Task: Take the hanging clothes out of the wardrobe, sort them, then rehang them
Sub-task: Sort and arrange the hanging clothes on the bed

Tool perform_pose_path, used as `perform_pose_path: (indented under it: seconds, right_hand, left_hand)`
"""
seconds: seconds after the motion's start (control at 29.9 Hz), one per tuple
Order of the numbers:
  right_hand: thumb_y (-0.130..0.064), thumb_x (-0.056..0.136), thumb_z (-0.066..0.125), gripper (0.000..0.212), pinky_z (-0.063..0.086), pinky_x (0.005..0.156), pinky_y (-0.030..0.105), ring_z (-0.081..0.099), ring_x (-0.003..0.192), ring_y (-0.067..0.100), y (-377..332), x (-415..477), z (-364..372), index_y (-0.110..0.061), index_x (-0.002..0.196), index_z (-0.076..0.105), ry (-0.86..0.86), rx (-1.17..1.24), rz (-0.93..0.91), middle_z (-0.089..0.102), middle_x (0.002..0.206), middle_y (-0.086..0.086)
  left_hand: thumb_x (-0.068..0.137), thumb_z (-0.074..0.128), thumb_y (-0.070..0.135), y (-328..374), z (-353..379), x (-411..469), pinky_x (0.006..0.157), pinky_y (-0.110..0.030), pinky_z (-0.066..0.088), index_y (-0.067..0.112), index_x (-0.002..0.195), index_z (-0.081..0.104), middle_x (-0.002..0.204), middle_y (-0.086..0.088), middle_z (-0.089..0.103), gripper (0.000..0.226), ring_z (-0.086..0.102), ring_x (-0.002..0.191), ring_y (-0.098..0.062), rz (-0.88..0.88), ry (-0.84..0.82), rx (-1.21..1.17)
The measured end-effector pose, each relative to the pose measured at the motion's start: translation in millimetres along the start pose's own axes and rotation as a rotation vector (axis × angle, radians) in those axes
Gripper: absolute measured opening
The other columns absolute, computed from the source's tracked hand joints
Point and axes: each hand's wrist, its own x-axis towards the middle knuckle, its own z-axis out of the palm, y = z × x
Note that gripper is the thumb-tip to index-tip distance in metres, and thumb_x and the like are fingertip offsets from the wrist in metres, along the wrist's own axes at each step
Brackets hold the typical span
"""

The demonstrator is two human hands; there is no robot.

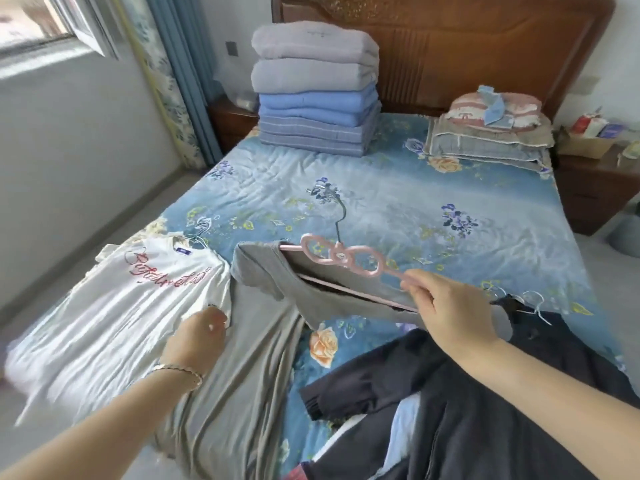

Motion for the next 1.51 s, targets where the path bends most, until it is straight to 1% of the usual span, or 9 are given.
perform_pose_path:
  seconds: [0.17,0.3,0.54,0.7,0.84,1.04,1.37,1.44,1.51]
  right_hand:
    - [-0.018,0.09,0.059,0.016,0.027,0.042,0.023,0.042,0.042,0.014,-120.5,-0.7,25.8,-0.018,0.098,0.072,-0.104,0.099,0.094,0.044,0.045,-0.013]
    - [-0.021,0.091,0.058,0.016,0.034,0.054,0.031,0.055,0.061,0.025,-186.5,5.2,52.8,-0.021,0.101,0.07,-0.199,0.159,0.125,0.056,0.059,-0.002]
    - [-0.027,0.091,0.059,0.01,0.031,0.053,0.021,0.043,0.058,0.014,-225.5,36.4,105.7,-0.026,0.094,0.068,-0.351,0.29,0.161,0.044,0.051,-0.008]
    - [-0.028,0.089,0.06,0.012,0.036,0.062,0.032,0.046,0.061,0.016,-203.3,75.7,174.4,-0.036,0.081,0.06,-0.443,0.355,0.209,0.05,0.056,-0.007]
    - [-0.029,0.089,0.059,0.015,0.038,0.064,0.033,0.049,0.067,0.017,-161.5,115.3,261.8,-0.038,0.077,0.058,-0.515,0.348,0.315,0.052,0.061,-0.007]
    - [-0.033,0.094,0.051,0.016,0.038,0.065,0.029,0.06,0.084,0.027,-84.2,164.8,399.7,-0.026,0.102,0.064,-0.599,0.199,0.44,0.063,0.081,-0.001]
    - [-0.022,0.098,0.046,0.025,0.042,0.074,0.036,0.059,0.093,0.037,19.8,170.4,573.0,-0.009,0.109,0.064,-0.526,0.019,0.61,0.066,0.102,0.018]
    - [-0.023,0.097,0.046,0.025,0.041,0.083,0.039,0.056,0.104,0.036,26.1,168.3,587.9,-0.009,0.112,0.063,-0.525,-0.013,0.602,0.065,0.109,0.018]
    - [-0.028,0.097,0.045,0.034,0.026,0.106,0.044,0.036,0.134,0.032,25.1,165.4,596.7,-0.015,0.128,0.052,-0.562,-0.089,0.596,0.05,0.137,0.013]
  left_hand:
    - [0.09,0.049,0.011,-96.3,-70.7,-6.7,0.077,-0.029,0.044,0.011,0.097,0.065,0.105,-0.014,0.067,0.017,0.062,0.096,-0.032,-0.024,0.0,0.021]
    - [0.09,0.05,0.011,-148.3,-105.0,-4.5,0.084,-0.031,0.044,0.012,0.101,0.065,0.11,-0.009,0.066,0.019,0.06,0.101,-0.029,-0.052,0.032,-0.022]
    - [0.089,0.049,0.007,-191.9,-119.5,26.1,0.085,-0.03,0.042,0.013,0.104,0.067,0.113,-0.007,0.066,0.023,0.059,0.105,-0.029,-0.077,0.056,-0.033]
    - [0.088,0.051,0.01,-195.7,-96.7,78.0,0.07,-0.031,0.041,0.008,0.077,0.061,0.087,-0.01,0.065,0.015,0.055,0.079,-0.027,-0.094,0.003,0.0]
    - [0.087,0.048,0.011,-187.9,-59.3,143.9,0.07,-0.031,0.047,0.013,0.078,0.06,0.084,-0.004,0.066,0.015,0.06,0.082,-0.027,-0.129,-0.068,-0.014]
    - [0.089,0.049,0.01,-160.7,20.6,261.0,0.074,-0.024,0.035,0.014,0.103,0.065,0.107,-0.004,0.067,0.022,0.06,0.101,-0.025,-0.211,-0.081,-0.081]
    - [0.09,0.048,0.011,-177.4,140.3,374.4,0.066,-0.024,0.035,0.019,0.096,0.063,0.087,-0.003,0.063,0.018,0.056,0.079,-0.022,-0.159,-0.235,-0.011]
    - [0.089,0.049,0.011,-179.5,155.2,380.9,0.068,-0.024,0.038,0.02,0.091,0.063,0.087,-0.005,0.064,0.016,0.06,0.08,-0.024,-0.162,-0.252,-0.005]
    - [0.091,0.049,0.012,-177.1,165.6,384.0,0.069,-0.024,0.038,0.019,0.089,0.062,0.086,-0.003,0.063,0.015,0.062,0.083,-0.025,-0.116,-0.288,0.026]
